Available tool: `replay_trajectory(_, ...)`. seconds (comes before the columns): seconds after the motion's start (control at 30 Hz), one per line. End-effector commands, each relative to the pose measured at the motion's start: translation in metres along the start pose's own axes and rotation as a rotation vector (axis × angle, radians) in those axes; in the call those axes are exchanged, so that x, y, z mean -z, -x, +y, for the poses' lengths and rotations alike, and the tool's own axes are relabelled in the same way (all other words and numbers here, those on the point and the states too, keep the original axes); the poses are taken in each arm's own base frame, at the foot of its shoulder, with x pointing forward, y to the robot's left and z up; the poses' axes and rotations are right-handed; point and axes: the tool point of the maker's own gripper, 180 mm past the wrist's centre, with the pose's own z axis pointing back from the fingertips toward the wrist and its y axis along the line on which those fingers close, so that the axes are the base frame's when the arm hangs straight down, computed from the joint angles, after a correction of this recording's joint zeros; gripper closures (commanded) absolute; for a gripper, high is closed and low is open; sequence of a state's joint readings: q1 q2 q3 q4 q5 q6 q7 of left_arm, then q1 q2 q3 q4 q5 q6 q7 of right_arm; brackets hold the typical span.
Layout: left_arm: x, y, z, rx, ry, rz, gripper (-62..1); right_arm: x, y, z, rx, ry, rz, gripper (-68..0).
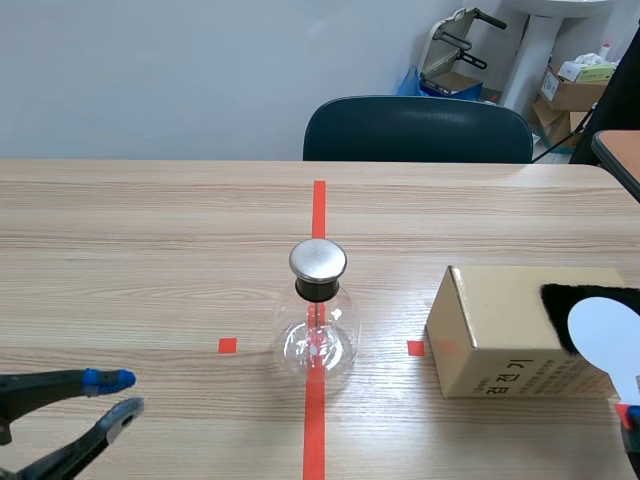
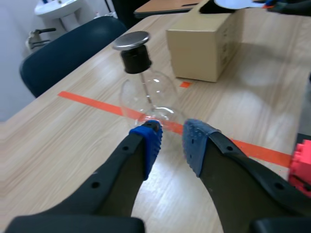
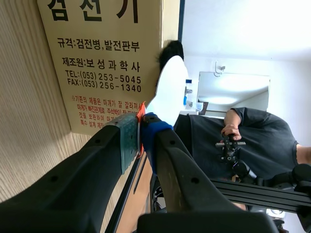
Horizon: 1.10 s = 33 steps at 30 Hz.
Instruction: Do the electroscope experiment
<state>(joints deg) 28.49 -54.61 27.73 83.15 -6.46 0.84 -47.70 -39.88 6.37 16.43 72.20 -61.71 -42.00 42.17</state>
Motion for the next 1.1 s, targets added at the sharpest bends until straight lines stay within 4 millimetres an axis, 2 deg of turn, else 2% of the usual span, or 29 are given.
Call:
replay_trajectory(0.0,0.008,-0.010,0.004,0.004,-0.009,-0.036,-11.0,-0.001,0.003,-0.009,-0.042,0.038,-0.002,-1.9)
replay_trajectory(0.23,0.026,0.002,0.023,0.032,-0.064,0.019,-5.8,-0.001,0.003,-0.009,-0.044,0.038,-0.004,-1.9)
replay_trajectory(0.57,0.040,0.027,0.043,0.029,-0.131,0.083,-5.5,-0.001,0.009,-0.015,-0.054,0.054,0.012,-1.9)
replay_trajectory(0.7,0.042,0.039,0.050,0.025,-0.155,0.100,-5.5,0.003,0.017,-0.039,-0.066,0.123,0.020,-1.8)
replay_trajectory(1.07,0.052,0.068,0.066,-0.005,-0.209,0.152,-5.5,0.027,0.019,-0.136,-0.037,0.317,0.018,-1.7)
